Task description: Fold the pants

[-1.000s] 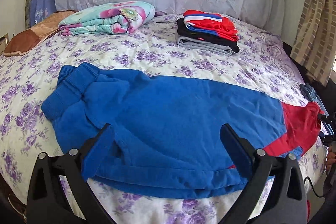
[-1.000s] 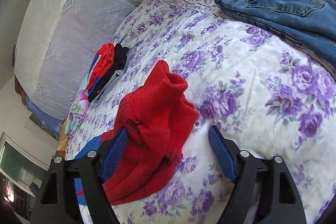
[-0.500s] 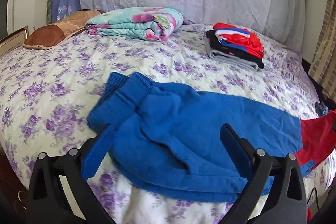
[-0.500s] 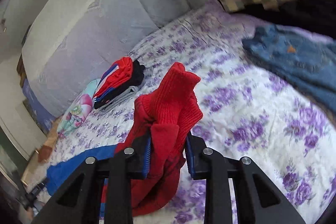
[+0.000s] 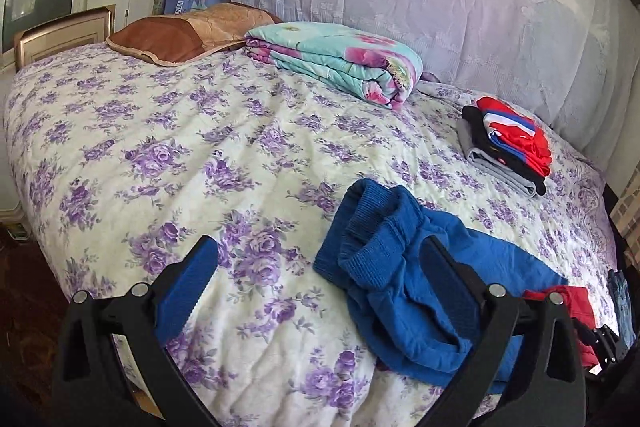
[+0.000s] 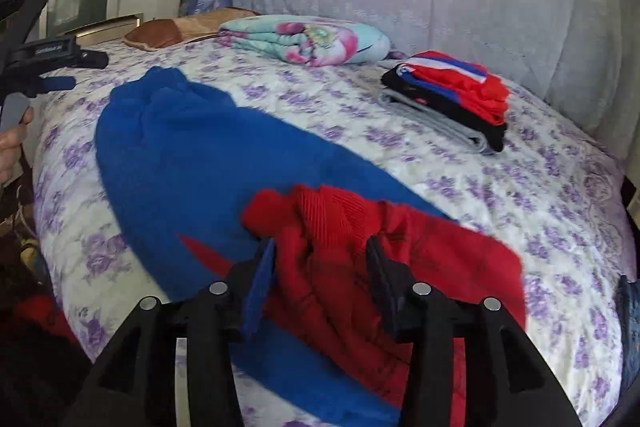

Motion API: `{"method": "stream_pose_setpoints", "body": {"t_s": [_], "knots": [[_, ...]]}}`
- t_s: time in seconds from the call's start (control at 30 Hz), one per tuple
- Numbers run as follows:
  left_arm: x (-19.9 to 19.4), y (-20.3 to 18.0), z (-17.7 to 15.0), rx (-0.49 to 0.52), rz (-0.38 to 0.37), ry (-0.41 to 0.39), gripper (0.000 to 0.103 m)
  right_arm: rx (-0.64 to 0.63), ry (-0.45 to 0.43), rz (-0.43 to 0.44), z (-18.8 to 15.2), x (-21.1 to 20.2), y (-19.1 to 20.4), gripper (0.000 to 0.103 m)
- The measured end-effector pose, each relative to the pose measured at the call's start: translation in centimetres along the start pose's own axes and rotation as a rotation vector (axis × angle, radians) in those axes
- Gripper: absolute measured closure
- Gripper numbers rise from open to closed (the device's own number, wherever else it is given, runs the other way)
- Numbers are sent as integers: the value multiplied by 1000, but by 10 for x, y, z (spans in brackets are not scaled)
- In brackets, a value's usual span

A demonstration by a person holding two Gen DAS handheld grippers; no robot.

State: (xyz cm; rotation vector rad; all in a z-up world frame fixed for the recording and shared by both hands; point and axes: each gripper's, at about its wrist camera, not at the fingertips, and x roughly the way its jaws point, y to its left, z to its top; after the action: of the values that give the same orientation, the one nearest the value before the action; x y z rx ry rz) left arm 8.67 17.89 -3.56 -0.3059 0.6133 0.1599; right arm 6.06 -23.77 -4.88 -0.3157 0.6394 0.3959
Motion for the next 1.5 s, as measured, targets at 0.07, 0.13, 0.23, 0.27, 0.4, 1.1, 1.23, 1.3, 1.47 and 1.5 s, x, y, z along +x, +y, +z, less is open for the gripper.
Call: {"method": "stream_pose_setpoints", "body": {"t_s": [0.07, 0.13, 0.23, 0.27, 0.4, 1.1, 1.23, 1.3, 1.47, 1.5], "knots": [[1, 0, 0, 17, 11, -7, 4, 80, -46, 39, 4, -23, -16, 56], [5, 0, -2, 14, 7, 5, 4, 190, -106, 51, 11, -43, -37, 55], [12, -2, -6, 4, -7, 29, 4, 290, -154, -30, 19, -57, -66, 55], [14, -3, -7, 4, -10, 35, 4, 299, -147, -65, 21, -51, -70, 55], [14, -10, -9, 30, -7, 41, 4, 320, -39, -50, 16, -4, -63, 46], [49, -18, -26, 12, -66, 192, 4, 283, 60, 79, -9, 30, -39, 11], [57, -20, -25, 2, -62, 197, 4, 318, -66, 67, -16, -8, -53, 11], [61, -22, -22, -4, -65, 199, 4, 344, -82, 37, -20, -19, -66, 11], [71, -31, -21, 10, -16, 185, 4, 470, -75, -13, -41, -23, -97, 10], [72, -34, -21, 17, 6, 176, 4, 499, -69, -6, -45, -21, -100, 10]]}}
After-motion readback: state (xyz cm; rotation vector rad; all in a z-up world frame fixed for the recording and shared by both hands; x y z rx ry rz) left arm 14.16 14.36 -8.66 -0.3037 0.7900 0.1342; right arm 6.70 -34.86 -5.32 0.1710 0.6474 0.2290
